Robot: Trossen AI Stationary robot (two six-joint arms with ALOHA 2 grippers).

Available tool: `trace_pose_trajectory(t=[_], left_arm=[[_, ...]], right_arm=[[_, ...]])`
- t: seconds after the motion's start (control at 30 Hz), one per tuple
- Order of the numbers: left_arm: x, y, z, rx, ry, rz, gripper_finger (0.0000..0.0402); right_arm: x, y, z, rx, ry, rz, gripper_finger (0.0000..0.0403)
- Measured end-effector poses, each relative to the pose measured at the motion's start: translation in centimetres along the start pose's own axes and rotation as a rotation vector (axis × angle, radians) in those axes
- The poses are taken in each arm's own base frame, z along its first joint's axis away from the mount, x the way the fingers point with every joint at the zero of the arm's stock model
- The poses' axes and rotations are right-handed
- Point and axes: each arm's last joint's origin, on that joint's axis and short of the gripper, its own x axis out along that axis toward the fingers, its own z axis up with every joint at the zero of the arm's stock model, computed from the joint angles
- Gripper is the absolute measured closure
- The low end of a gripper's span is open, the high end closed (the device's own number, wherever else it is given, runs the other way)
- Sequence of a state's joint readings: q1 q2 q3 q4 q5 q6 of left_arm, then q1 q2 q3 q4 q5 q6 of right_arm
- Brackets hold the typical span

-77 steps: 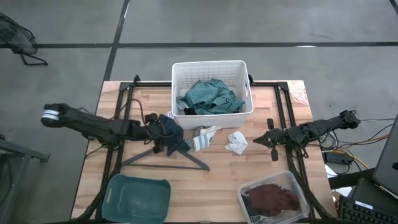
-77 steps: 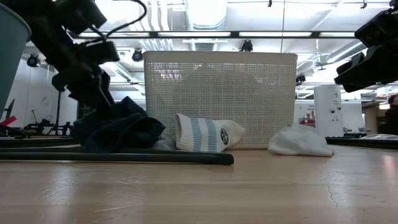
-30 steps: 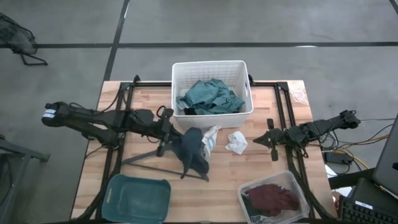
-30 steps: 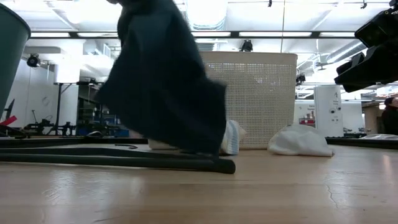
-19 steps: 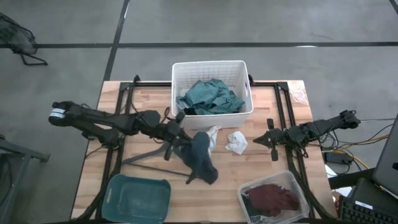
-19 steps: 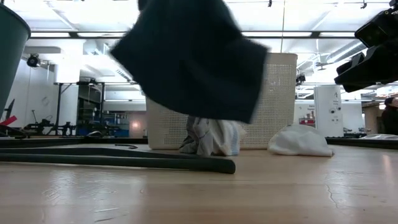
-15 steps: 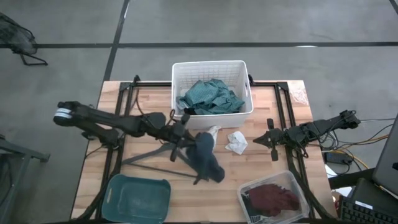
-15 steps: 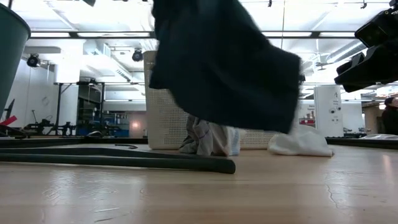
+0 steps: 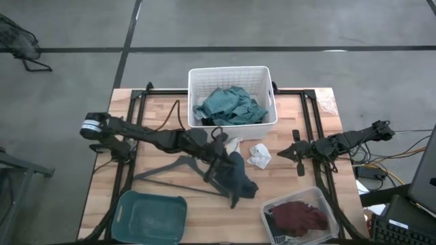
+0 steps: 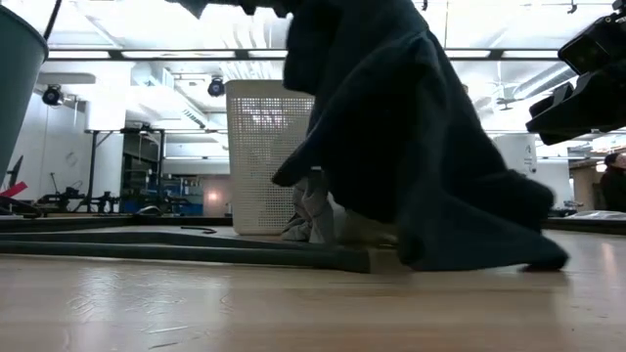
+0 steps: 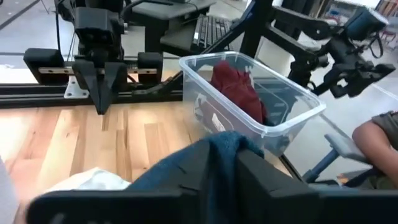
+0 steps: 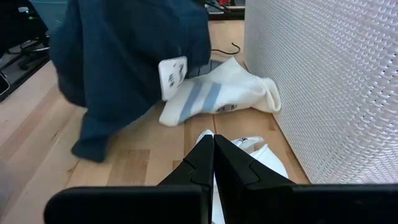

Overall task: Pick & Place Cloths
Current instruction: Put the dark blue shorts into the transparent bin

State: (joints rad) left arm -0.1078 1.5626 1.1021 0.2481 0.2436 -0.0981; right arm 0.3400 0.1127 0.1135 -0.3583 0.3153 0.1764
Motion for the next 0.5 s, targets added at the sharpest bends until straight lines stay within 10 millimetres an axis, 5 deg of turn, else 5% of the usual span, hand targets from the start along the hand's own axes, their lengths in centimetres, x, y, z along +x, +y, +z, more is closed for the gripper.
trace_pose_trajectory(t=[0.5], left_arm=[[-4.8, -1.9, 3.0, -0.008, -0.027, -0.024, 0.0147]], right_arm=[[0.0, 0.0, 0.0, 0.0, 0.0, -0.001, 0.0394]])
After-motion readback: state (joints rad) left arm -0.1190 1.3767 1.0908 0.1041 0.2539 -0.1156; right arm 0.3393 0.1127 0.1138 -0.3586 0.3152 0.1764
